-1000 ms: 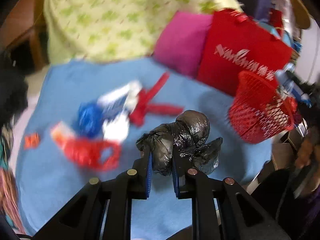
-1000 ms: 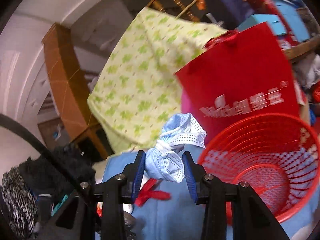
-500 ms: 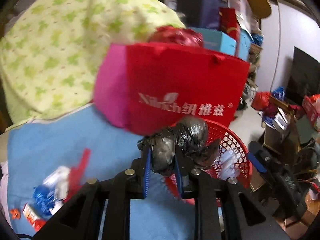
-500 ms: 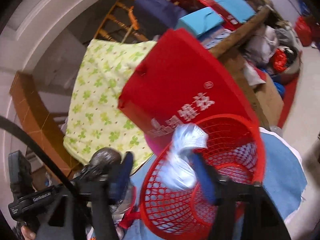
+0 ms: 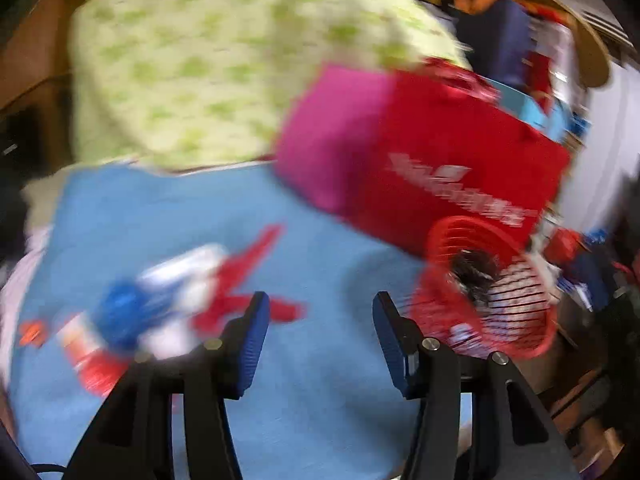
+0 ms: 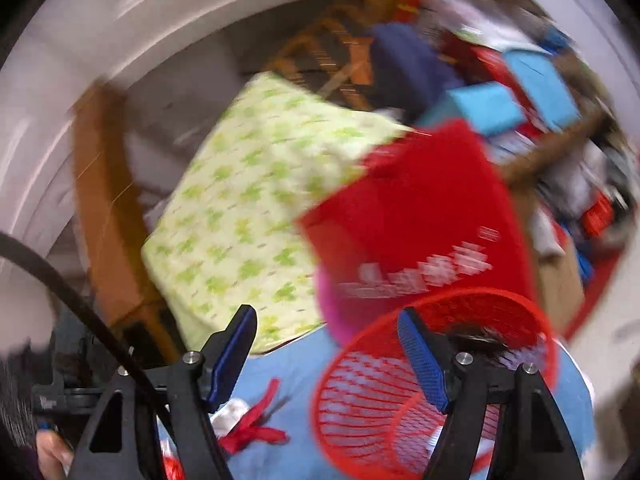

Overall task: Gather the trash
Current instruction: 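Carry both items to the red mesh basket and open both grippers, then grasp the orange wrapped bundle with the left gripper while the right gripper grasps the red plastic bag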

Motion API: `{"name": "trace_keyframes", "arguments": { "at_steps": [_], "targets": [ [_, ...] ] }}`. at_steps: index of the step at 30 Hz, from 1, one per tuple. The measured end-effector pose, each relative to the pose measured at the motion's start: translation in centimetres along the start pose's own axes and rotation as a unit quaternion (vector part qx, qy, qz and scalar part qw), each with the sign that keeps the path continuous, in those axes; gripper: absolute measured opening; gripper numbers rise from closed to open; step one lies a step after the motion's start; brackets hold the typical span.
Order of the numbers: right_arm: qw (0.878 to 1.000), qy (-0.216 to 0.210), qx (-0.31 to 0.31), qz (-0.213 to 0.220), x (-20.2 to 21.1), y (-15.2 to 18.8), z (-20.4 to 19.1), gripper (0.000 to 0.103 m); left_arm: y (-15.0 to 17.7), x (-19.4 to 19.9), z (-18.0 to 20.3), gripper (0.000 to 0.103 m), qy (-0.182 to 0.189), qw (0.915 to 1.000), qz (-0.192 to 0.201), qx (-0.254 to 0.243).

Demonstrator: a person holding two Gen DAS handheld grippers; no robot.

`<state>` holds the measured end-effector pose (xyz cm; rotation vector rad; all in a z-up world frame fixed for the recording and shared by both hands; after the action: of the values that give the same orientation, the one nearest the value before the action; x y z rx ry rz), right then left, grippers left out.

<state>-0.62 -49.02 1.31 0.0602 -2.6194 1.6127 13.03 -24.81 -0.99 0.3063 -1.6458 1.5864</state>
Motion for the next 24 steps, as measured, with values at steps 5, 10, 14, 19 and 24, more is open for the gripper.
{"name": "trace_keyframes", "arguments": {
  "at_steps": [5, 10, 14, 19, 24],
  "targets": [
    [0.993, -0.055, 0.095, -0.039, -2.1, 2.8, -7.9, 0.08, 4.6, 4.0, -12.7, 0.055, -0.131, 0.9894, 0.007, 0.062],
    [0.975, -0.123, 0.094, -0.158, -6.4, 7.8, -12.6, 0.081, 9.0, 7.6, -22.0, 0.055, -0.207, 0.9696, 0.002, 0.131],
    [0.947, -0.164, 0.076, -0.266, -9.8, 12.8, -15.8, 0.081, 12.1, 8.7, -27.5, 0.055, -0.234, 0.9556, -0.01, 0.179],
    [0.896, -0.206, 0.048, -0.39, -13.4, 19.9, -19.8, 0.081, 14.0, 8.4, -31.8, 0.055, -0.237, 0.9479, -0.025, 0.211],
    [0.863, -0.232, 0.059, -0.444, -16.2, 24.7, -23.5, 0.081, 13.5, 7.1, -35.7, 0.055, -0.243, 0.9449, -0.048, 0.214]
  ]
}}
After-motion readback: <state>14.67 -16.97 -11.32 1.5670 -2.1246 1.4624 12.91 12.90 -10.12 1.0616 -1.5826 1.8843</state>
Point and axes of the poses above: each gripper's, at about its wrist camera, not at the fingertips, and x roughly against the way its jaws point, z to its right, y to its underside, the point moved 8 cm from there along -x, roughly the way its jaws point, and after that the axes turned 6 degrees about -z, right-handed, at the moved point
